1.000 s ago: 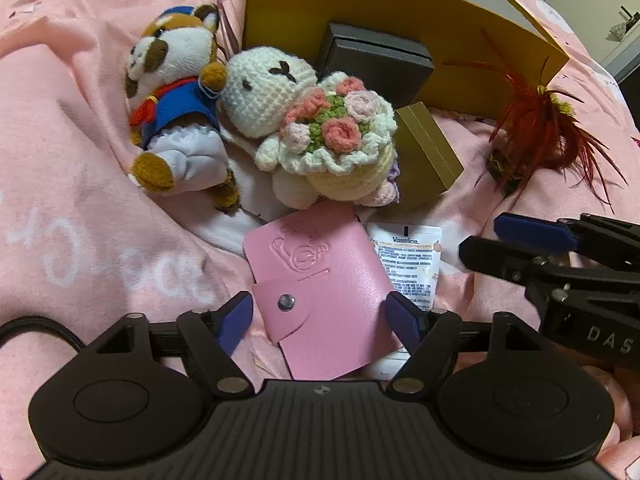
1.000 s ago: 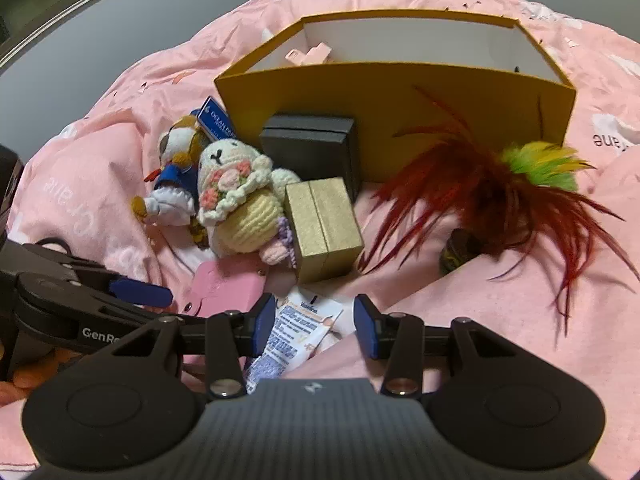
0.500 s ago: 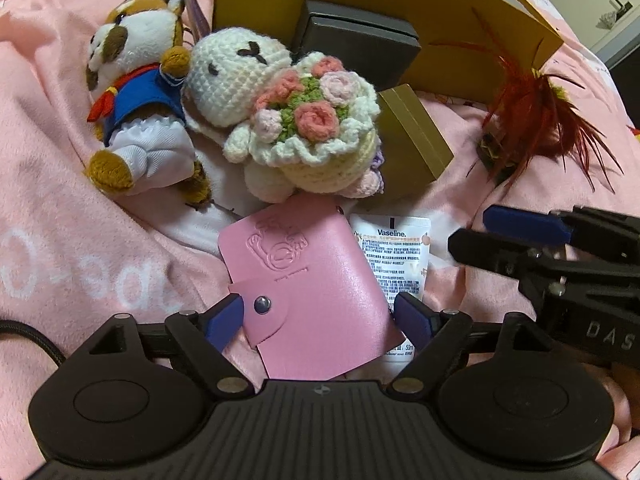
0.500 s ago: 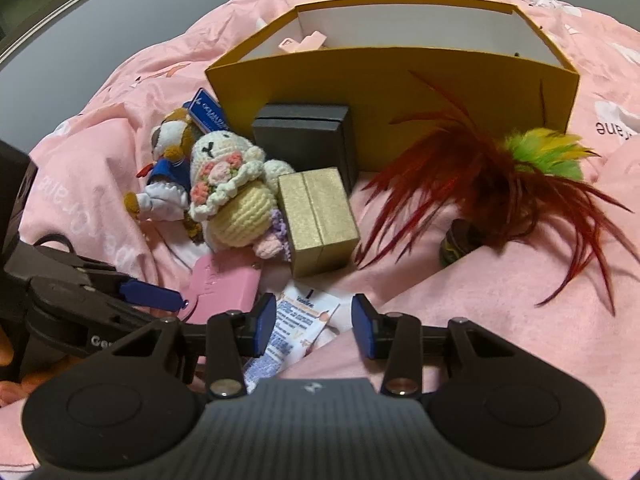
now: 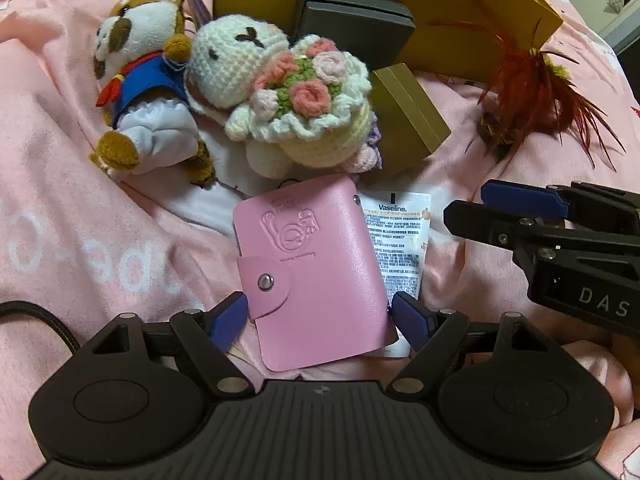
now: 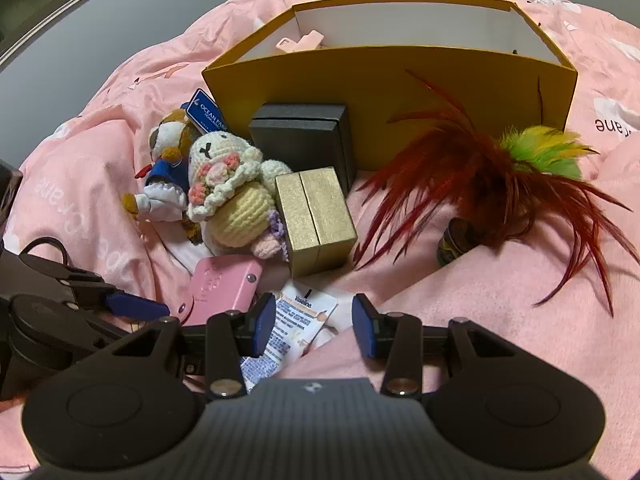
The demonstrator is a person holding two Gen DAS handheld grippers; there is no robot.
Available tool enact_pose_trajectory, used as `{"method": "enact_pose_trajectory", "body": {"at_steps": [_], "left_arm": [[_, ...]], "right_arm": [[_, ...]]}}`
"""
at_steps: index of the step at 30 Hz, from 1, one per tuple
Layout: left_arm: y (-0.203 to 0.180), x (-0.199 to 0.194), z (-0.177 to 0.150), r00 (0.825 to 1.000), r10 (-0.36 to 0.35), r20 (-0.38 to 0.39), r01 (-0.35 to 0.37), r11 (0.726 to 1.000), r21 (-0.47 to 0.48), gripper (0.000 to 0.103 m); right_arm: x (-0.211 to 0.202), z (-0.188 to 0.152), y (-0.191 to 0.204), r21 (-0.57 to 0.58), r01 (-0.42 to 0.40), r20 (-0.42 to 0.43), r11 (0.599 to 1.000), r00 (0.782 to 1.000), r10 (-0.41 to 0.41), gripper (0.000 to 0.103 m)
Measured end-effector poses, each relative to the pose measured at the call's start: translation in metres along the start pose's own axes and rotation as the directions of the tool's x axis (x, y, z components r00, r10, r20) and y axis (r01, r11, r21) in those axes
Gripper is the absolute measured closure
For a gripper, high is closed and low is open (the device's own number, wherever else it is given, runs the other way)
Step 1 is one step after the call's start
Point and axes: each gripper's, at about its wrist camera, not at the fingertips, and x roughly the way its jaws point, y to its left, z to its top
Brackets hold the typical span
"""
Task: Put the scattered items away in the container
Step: 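Move the left gripper to the pink card wallet while the right approaches the black box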
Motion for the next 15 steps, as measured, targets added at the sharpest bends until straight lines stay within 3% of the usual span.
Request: {"method": "enact_pose_trajectory", "body": {"at_steps": [1,2,4,6,8,10,13,14,15], "left_arm": [[-0.002,-0.001,-0.001,1.000,0.000,0.009,0.000,1.000,0.009,0.019],[-0.004,-0.003,-0.001,1.000,-0.002,0.021,0.001,1.000,0.021,0.028],[-0.009,-0.010,-0.003,0.999,-0.031,0.044,0.029,0.998,0.056,0.063],[-0.014,-0.016,-0.004,0.997,-0.047,0.060,0.042,0.995,0.089,0.084],[-0.014,-0.017,-0.004,0.997,-0.056,0.059,0.050,0.994,0.093,0.093],[-0.008,-0.017,-0.003,0.997,-0.054,0.055,0.050,0.997,0.065,0.097],[-0.003,-0.020,-0.005,0.998,0.026,0.065,-0.028,0.999,0.037,0.094],[-0.001,-0.020,-0.005,0.998,0.038,0.056,-0.039,0.999,0.024,0.088],[0.001,-0.019,-0.005,0.998,0.045,0.042,-0.046,0.999,0.010,0.072]], "right_arm": [[0.000,0.000,0.000,0.000,0.000,0.000,1.000,1.000,0.000,0.058],[0.000,0.000,0.000,-0.001,0.001,0.000,1.000,1.000,-0.001,0.058],[-0.001,0.001,-0.001,0.002,0.004,0.003,1.000,1.000,-0.004,0.058],[-0.003,0.002,-0.002,0.003,0.010,0.008,1.000,1.000,-0.010,0.058],[-0.005,0.003,-0.002,-0.001,0.018,0.013,1.000,1.000,-0.018,0.058],[-0.005,0.003,-0.002,-0.001,0.017,0.012,1.000,1.000,-0.017,0.059],[-0.006,0.003,-0.003,0.000,0.016,0.012,1.000,1.000,-0.016,0.059],[-0.006,0.003,-0.003,0.002,0.016,0.013,1.000,1.000,-0.016,0.059],[-0.006,0.003,-0.004,0.003,0.015,0.013,1.000,1.000,-0.015,0.059]]}}
